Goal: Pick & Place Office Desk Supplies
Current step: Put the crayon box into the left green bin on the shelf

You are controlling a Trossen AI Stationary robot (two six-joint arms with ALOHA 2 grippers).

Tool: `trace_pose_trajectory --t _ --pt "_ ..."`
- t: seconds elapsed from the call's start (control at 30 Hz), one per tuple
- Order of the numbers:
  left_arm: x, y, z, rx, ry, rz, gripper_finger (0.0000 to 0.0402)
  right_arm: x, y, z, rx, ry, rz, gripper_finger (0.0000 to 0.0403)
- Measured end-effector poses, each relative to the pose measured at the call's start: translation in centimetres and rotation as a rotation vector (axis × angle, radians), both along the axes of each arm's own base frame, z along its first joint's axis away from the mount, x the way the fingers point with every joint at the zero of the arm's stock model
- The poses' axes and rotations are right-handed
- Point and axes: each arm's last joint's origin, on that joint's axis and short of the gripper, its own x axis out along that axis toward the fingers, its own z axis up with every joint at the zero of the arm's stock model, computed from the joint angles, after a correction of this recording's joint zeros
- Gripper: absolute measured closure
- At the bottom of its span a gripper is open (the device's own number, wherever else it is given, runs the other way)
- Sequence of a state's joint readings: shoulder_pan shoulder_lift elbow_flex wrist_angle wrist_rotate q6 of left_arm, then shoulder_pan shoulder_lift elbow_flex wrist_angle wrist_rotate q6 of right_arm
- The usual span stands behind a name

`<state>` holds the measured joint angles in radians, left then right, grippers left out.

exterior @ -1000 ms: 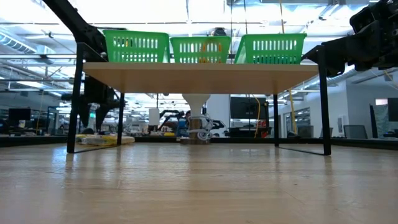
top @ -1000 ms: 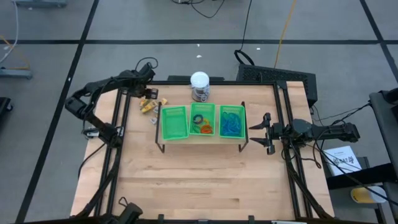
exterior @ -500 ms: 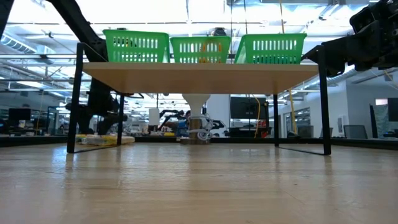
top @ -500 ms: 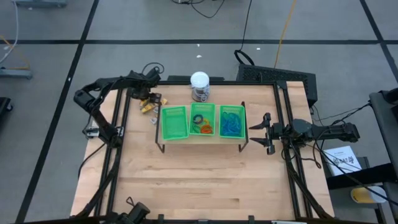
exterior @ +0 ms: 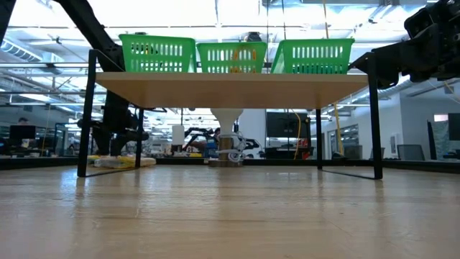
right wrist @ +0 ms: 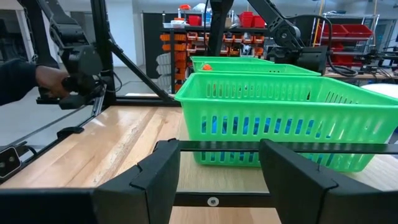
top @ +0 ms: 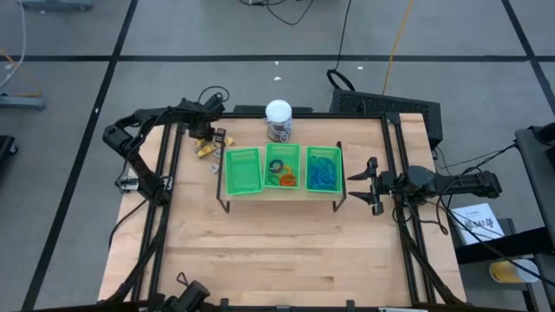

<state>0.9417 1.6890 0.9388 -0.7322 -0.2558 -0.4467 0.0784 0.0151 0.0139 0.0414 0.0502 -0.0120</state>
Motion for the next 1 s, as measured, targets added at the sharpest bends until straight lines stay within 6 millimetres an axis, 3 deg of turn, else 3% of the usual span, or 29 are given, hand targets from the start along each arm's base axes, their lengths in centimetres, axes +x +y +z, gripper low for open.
trace_pose_trajectory --t 0.23,0.47,0.7,1.0 --pt "0.4 0.7 0.1 0.068 -0.028 -0.048 0.0337 0.0 0.0 0.0 0.0 0.0 0.0 0.019" --pt "-0.1 0.5 1.9 0.163 0.003 -0.03 0.0349 0.0 0.0 0.0 0.0 0.0 0.0 0.019" --pt "-0.9 -1.1 7.1 0.34 -0.094 -0.026 0.035 0.0 0.0 0.0 0.0 0.0 0.0 0.019" --pt "-2.4 -6.2 14.7 0.605 -0.356 -0.095 0.035 0.0 0.0 0.0 0.0 0.0 0.0 0.019"
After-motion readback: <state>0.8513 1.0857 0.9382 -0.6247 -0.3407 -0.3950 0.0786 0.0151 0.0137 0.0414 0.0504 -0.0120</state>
